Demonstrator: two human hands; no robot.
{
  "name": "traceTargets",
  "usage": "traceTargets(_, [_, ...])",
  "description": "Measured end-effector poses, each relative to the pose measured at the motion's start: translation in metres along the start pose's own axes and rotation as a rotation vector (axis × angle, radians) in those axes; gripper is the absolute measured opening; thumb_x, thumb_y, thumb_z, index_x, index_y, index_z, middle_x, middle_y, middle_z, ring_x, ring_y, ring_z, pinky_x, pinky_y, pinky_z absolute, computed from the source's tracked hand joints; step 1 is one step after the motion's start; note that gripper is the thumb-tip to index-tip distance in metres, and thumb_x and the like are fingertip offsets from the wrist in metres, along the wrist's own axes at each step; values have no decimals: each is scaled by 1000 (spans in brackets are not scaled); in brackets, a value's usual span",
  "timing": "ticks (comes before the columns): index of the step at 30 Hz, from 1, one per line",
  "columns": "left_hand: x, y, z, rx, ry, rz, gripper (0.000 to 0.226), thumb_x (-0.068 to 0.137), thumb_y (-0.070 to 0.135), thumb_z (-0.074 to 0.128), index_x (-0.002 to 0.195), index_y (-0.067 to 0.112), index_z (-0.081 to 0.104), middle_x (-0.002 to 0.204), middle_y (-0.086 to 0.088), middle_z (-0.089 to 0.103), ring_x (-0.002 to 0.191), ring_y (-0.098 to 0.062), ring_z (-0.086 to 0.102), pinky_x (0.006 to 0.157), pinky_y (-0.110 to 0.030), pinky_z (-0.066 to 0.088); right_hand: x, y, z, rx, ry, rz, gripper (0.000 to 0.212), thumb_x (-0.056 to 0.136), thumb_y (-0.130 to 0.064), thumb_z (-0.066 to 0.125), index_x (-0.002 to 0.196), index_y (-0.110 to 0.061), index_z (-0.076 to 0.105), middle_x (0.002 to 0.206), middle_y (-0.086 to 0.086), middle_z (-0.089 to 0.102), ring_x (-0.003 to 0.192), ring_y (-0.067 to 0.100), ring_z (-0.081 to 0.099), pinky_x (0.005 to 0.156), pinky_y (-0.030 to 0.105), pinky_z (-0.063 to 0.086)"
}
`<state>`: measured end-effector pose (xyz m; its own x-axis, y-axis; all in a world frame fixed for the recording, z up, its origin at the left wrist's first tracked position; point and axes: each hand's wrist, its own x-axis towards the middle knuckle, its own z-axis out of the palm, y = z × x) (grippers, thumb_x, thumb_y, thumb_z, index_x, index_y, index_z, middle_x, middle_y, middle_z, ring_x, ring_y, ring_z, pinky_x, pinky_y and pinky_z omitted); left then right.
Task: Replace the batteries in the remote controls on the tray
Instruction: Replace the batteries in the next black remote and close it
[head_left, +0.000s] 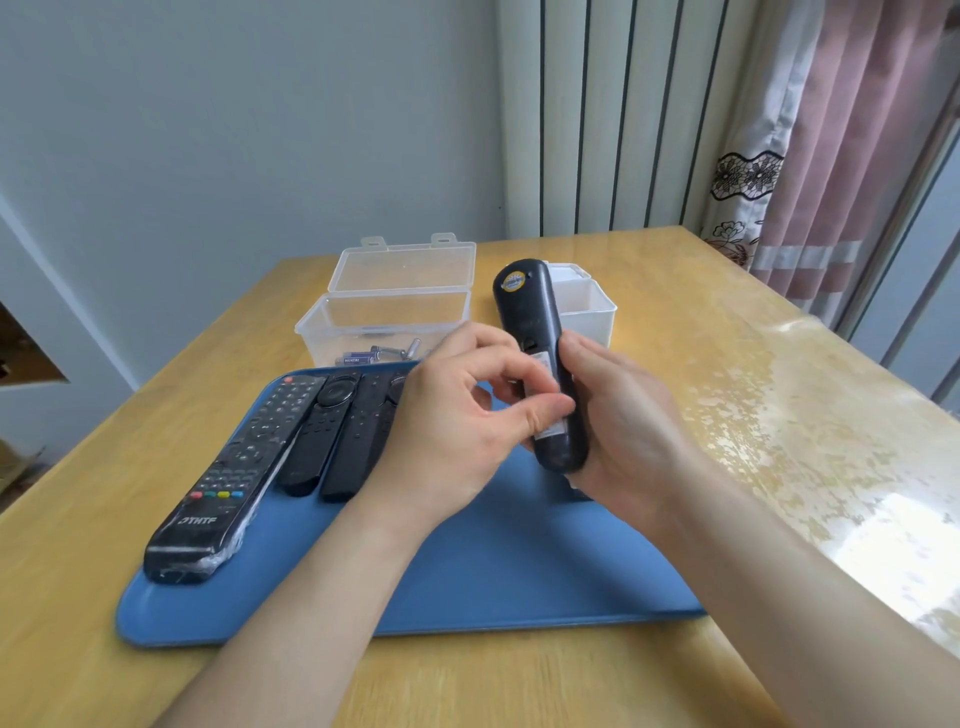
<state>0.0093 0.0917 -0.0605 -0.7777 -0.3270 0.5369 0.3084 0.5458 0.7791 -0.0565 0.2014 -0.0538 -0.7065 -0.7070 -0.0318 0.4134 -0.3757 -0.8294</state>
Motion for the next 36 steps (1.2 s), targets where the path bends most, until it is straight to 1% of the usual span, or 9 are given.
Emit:
traceTargets(4, [-4, 5, 5, 181, -14, 133, 21, 71, 25, 79, 92, 23, 74, 92, 9, 62, 82, -8, 59, 63, -22, 44, 2, -5, -5, 0, 40, -47, 29, 105, -23, 39, 107, -5, 61, 75, 13, 57, 61, 20, 56, 43, 22, 45])
traceTargets(9, [-4, 3, 2, 368, 53, 182, 49, 74, 43, 73, 117, 19, 69, 108, 10, 65, 91, 1, 55, 75, -14, 43, 3, -7, -9, 80, 16, -35, 32, 104, -23, 39, 117, -6, 63, 85, 9, 64, 71, 18, 63, 65, 28, 51])
traceTargets(14, [-11, 11, 15, 412, -55, -23, 56, 73, 48, 75, 125, 37, 60, 109, 19, 66, 99, 3, 58, 84, -23, 51, 2, -4, -9, 26, 30, -84, 35, 101, -10, 47, 123, -33, 60, 85, 4, 65, 72, 20, 67, 66, 32, 54])
traceTargets(16, [-10, 11, 14, 301, -83, -184, 36, 75, 36, 77, 106, 47, 64, 92, 24, 71, 89, 5, 64, 84, -26, 54, 3, 1, -8, -137, 59, -166, 50, 100, -3, 48, 132, -40, 51, 91, -1, 67, 73, 16, 67, 62, 25, 54])
traceTargets(19, [-5, 7, 10, -23, -59, -417, 21, 85, 17, 64, 101, 29, 70, 83, 8, 76, 83, -21, 72, 85, -45, 56, 9, 14, -9, -611, 20, -260, 54, 102, -14, 47, 146, -44, 36, 112, -2, 61, 83, 0, 58, 58, 11, 43])
traceTargets(22, [0, 3, -1, -153, -24, -507, 20, 97, 10, 52, 105, 13, 71, 84, -3, 76, 75, -17, 72, 86, -43, 57, 8, 14, -10, -912, -17, -325, 41, 101, -25, 43, 140, -37, 48, 108, -4, 64, 99, 7, 64, 74, 20, 50])
traceTargets(24, [2, -3, -10, -61, -51, -505, 21, 99, 15, 51, 112, 15, 68, 87, -3, 76, 80, -16, 73, 85, -43, 58, 6, 7, -13, -1217, 18, -410, 36, 101, -22, 43, 132, -33, 58, 100, -10, 69, 89, 2, 63, 76, 23, 50])
traceTargets(27, [3, -12, -15, 218, -165, -507, 23, 97, 24, 54, 118, 20, 62, 87, -2, 75, 80, -20, 73, 83, -42, 57, 9, -2, -25, -1695, 114, -425, 39, 96, -26, 46, 132, -35, 56, 123, -6, 64, 116, 20, 51, 93, 38, 44])
traceTargets(36, [-1, -8, -7, 807, -376, -347, 26, 91, 45, 51, 110, 28, 58, 97, 2, 60, 94, -20, 57, 73, -32, 40, 3, -16, -34, -1967, -173, 41, 83, 77, -75, 54, 143, -28, 36, 149, -8, 31, 144, 14, 15, 111, 41, 20])
